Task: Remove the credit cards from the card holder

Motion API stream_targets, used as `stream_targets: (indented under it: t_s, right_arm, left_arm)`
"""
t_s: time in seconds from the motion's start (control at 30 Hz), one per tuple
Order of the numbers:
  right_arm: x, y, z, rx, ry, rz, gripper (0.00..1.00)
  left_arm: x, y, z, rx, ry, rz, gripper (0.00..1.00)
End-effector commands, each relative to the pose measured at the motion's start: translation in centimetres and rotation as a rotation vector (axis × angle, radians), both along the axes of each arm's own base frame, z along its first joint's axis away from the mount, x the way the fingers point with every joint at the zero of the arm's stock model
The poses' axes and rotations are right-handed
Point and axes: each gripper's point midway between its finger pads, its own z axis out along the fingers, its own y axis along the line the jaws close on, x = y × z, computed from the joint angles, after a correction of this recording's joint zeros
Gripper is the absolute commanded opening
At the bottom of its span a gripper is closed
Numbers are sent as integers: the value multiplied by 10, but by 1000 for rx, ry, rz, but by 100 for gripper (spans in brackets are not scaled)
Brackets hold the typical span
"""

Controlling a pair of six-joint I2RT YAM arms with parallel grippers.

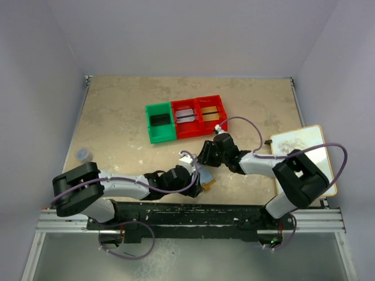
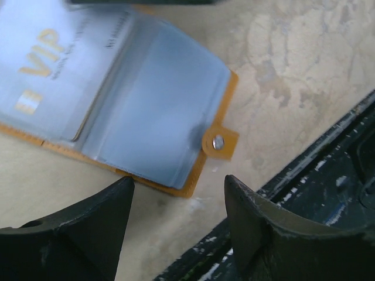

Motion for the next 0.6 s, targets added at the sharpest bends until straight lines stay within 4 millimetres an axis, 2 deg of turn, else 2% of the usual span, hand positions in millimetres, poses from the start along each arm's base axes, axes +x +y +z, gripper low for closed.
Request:
stream_targets:
  t_s: [0.0, 0.1, 0.2, 0.27, 0.37, 0.47, 0.57]
  right_arm:
    - [-11, 31, 4, 82, -13, 210, 47]
    - [-13, 40, 1, 104, -3, 257, 46]
    - [-14, 34, -2, 69, 6, 244, 46]
    - [-12, 28, 3, 46, 0, 214, 47]
    - [-2, 13, 16, -20, -32, 137, 48]
    - [-1, 6, 35, -11, -69, 92, 48]
    - [1, 5, 52, 56, -117, 35, 47]
  left_arm:
    - [-16, -31, 5, -75, 33, -33, 61]
    - [-26, -41, 3, -97, 38, -35, 61]
    - [-29, -42, 8, -106, 32, -20, 61]
    - [-28, -39, 13, -100, 20, -9, 61]
    - [-22, -25, 20, -61, -16, 22, 62]
    - [-16, -5, 32, -13, -71, 50, 50]
    - [1, 22, 48, 66, -166, 120, 56]
